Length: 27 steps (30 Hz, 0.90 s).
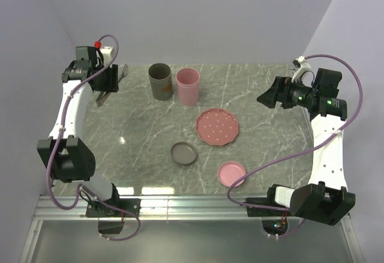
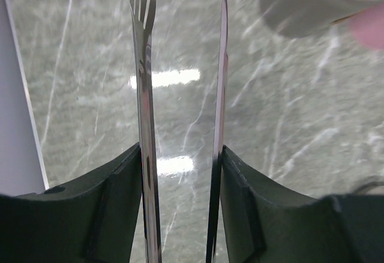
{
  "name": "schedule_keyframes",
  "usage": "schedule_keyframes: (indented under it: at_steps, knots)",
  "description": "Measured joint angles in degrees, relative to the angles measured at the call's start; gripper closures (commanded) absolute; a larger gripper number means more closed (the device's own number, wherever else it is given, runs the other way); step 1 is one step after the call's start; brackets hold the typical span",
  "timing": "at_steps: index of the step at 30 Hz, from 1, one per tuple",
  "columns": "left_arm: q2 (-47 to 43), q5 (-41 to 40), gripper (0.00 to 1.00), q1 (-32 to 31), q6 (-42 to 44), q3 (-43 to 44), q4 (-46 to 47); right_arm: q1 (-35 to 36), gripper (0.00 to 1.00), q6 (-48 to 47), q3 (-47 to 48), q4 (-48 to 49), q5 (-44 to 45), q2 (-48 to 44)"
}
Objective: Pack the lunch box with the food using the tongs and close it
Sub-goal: Put down the clamp
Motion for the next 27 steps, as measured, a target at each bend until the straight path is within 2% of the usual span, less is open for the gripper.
schedule_keyframes:
  at_steps: [7, 16, 27]
  knots:
    - [5.6, 0.0, 0.44, 1.8, 1.3, -6.7, 5.0, 0.0, 0.0, -1.9, 0.0, -1.4, 0.3, 0.0]
    - [14.0, -1.2, 0.41, 1.8, 2.6, -9.9, 11.2, 0.0, 0.0, -4.6, -0.1, -3.2, 0.4, 0.2]
    - [18.1, -1.8, 0.36, 1.8, 2.6, -12.0, 15.4, 0.9, 0.0, -8.5, -1.9, -4.8, 1.2, 0.1]
